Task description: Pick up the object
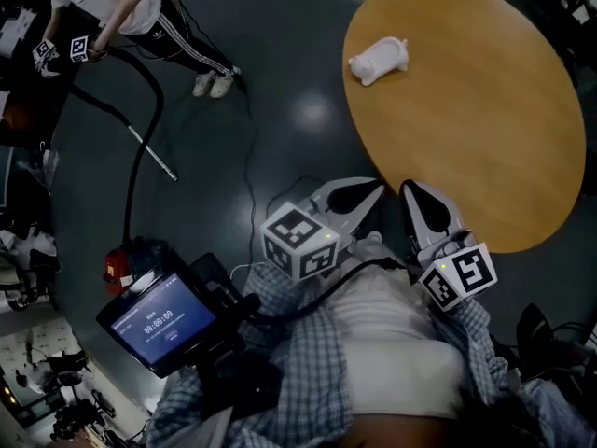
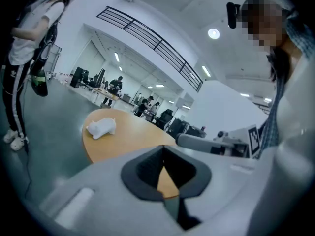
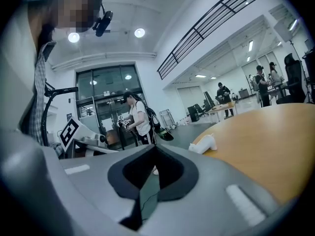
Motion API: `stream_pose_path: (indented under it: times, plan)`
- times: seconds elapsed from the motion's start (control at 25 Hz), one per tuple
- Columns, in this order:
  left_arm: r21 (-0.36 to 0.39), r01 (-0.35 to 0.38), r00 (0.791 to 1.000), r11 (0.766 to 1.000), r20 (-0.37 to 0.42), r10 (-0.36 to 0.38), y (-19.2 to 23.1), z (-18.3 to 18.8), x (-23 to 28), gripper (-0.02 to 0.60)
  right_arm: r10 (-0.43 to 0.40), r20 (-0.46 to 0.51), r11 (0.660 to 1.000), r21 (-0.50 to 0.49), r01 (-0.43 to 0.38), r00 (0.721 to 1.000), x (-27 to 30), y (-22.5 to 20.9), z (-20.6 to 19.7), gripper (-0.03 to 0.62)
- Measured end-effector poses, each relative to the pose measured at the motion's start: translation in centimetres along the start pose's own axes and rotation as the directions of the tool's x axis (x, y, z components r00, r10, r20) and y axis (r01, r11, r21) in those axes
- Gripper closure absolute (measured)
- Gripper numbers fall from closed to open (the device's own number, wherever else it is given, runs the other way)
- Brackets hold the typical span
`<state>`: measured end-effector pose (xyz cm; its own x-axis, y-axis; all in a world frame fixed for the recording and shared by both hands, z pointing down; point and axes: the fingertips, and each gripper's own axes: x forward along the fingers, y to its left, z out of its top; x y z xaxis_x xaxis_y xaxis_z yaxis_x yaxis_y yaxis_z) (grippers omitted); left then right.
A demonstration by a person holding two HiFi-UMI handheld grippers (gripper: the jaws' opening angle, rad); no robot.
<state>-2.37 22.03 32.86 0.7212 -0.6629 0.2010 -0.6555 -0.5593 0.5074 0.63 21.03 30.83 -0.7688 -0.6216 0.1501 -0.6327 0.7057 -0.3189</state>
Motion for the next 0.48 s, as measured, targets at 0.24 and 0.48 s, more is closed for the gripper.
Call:
stream_pose_path:
  times: [0.24,0.48]
  plan:
    - [0.023,-0.03,0.999,0.999,0.012,0.03,-0.5,-0.1,2.0,0.578,-0.016,0.019,1.0,0.012,0.016,1.0,-2.3,-2.6,0.0,0.588]
    - [0.031,-0.1,0.994,0.995,0.049,0.099,0.9,1.2,1.6,0.578,-0.021,0.021,0.999,0.027,0.02,1.0,-2.6,-4.2,0.2,0.588]
